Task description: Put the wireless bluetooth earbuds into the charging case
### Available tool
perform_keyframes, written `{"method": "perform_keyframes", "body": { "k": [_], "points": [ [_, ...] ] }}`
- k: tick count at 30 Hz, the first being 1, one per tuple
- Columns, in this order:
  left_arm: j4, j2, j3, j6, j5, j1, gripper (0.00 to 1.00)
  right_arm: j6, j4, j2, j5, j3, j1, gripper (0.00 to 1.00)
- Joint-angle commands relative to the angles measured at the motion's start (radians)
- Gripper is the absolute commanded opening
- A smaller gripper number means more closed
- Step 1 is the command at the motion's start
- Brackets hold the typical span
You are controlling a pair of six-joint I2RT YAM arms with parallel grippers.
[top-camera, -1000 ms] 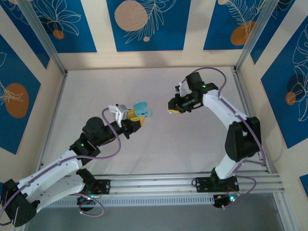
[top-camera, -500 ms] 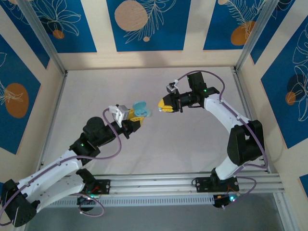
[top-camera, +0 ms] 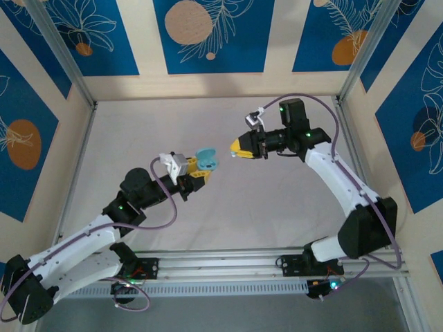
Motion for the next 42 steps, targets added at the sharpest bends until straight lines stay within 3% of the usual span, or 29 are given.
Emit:
{"method": "perform_keyframes", "body": {
  "k": [1, 10, 16, 42],
  "points": [
    [0.131, 0.02, -0.018, 0.028, 0.072, 0.004, 0.25, -0.039, -0.002, -0.065, 0.058, 0.025, 0.038, 0.21],
    [0.241, 0.073, -0.014, 0.002, 0.132, 0.004, 0.26, -0.12, 0.002, -0.118, 0.18, 0.026, 0.148, 0.21],
    [0.249, 0.079, -0.011, -0.01, 0.143, 0.005, 0.26, -0.135, 0.022, -0.11, 0.198, 0.033, 0.187, 0.21],
    [0.329, 0.091, -0.008, -0.074, 0.153, 0.004, 0.26, -0.252, -0.117, -0.089, 0.417, 0.08, 0.256, 0.25]
  ]
}}
